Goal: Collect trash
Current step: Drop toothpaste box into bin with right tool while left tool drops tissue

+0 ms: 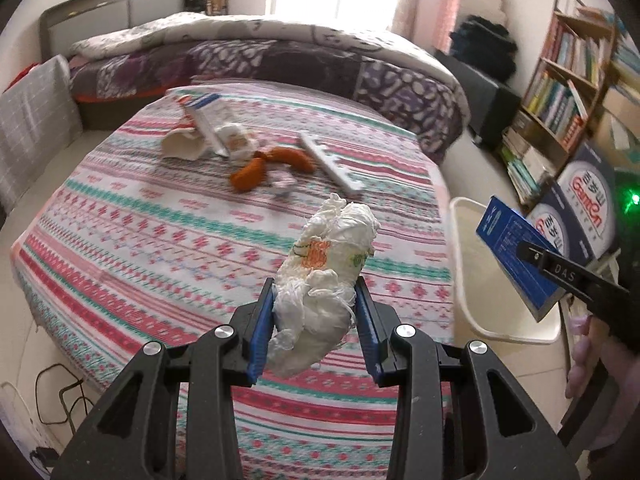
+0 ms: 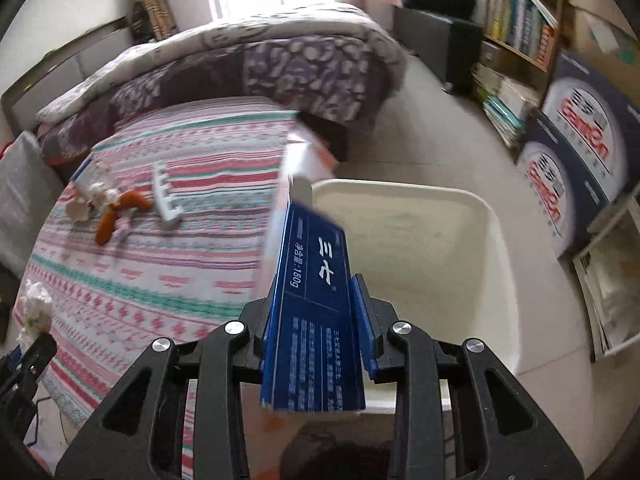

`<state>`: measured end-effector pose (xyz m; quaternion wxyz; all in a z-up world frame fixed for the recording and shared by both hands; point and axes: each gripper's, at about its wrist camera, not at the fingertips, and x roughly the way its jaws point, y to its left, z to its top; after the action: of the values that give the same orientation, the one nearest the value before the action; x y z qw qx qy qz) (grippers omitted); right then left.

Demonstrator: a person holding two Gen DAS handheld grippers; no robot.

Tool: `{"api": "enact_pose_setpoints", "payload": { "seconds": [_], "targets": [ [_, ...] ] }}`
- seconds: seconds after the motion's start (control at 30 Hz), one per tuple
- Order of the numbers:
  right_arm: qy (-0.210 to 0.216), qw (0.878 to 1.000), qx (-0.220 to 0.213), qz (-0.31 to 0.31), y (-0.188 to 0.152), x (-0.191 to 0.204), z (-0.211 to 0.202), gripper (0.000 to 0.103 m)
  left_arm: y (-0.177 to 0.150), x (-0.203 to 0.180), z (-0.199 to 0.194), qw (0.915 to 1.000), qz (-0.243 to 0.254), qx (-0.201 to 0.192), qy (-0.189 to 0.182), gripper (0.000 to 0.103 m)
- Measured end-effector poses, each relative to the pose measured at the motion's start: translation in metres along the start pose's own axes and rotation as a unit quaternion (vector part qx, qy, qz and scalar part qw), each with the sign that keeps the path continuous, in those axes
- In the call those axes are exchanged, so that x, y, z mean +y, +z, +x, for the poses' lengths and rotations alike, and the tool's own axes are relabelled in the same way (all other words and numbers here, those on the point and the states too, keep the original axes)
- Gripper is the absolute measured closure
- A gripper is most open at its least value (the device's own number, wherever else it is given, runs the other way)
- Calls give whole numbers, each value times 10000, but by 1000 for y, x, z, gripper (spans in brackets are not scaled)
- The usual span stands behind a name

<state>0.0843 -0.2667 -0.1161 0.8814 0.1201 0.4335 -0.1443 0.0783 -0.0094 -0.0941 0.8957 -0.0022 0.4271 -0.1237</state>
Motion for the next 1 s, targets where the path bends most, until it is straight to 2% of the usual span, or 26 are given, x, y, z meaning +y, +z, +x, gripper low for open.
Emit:
{"api": "enact_pose_setpoints", "payload": {
  "seconds": [0.17, 0.3, 0.6, 1.0],
  "targets": [
    [-72, 9993, 31, 373, 4, -38, 3, 67, 7, -35, 9, 9994, 301, 88, -161, 65],
    [-147, 9976, 9, 673, 5, -66, 2, 52, 15, -65, 16, 9981, 534, 119, -300, 65],
    [-429, 9923, -7, 1158, 1, -120, 0, 33, 27, -131, 31, 9930, 1008, 229, -579, 65],
    [-770, 9852, -6, 1532, -9, -171, -6, 25, 36, -202, 48, 9852, 1371, 382, -954, 65]
  ]
}}
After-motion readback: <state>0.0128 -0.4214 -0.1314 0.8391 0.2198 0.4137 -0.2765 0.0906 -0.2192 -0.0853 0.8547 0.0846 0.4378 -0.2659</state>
